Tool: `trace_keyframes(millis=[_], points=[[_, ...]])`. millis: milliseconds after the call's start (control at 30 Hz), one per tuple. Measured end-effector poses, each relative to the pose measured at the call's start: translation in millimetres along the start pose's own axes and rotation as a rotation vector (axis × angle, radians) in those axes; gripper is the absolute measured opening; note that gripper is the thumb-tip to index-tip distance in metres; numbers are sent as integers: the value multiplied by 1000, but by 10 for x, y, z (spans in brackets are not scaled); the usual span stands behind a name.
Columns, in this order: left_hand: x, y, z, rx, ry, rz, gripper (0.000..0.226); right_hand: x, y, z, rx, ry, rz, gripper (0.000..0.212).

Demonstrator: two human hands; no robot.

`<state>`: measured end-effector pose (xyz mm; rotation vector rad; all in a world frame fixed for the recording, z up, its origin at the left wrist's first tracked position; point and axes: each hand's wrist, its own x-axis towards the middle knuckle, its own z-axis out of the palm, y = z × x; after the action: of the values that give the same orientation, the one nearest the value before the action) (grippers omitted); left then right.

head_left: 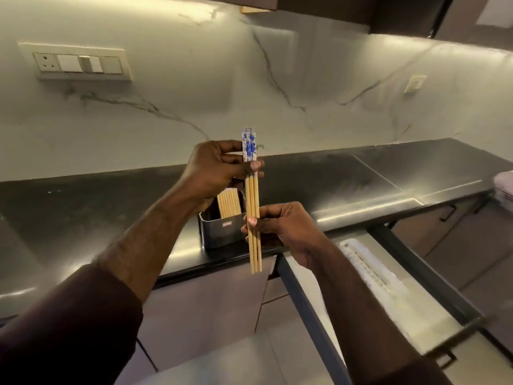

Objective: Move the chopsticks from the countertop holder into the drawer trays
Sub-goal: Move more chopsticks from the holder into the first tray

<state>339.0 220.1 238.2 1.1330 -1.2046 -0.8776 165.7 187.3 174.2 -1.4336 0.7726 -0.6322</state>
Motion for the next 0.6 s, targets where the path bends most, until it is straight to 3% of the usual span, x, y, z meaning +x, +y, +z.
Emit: trace_keyframes(millis=[133, 433, 600], points=[[-125, 87, 480, 1, -34, 19, 30, -414, -11, -330, -11, 55, -10, 14], [-185, 31, 2056, -46, -106, 32, 21, -1292, 97, -1608, -48, 158, 21, 17], [-135, -118, 3055, -102, -79, 6, 29, -1626, 178, -2513, -38, 157, 67, 17]])
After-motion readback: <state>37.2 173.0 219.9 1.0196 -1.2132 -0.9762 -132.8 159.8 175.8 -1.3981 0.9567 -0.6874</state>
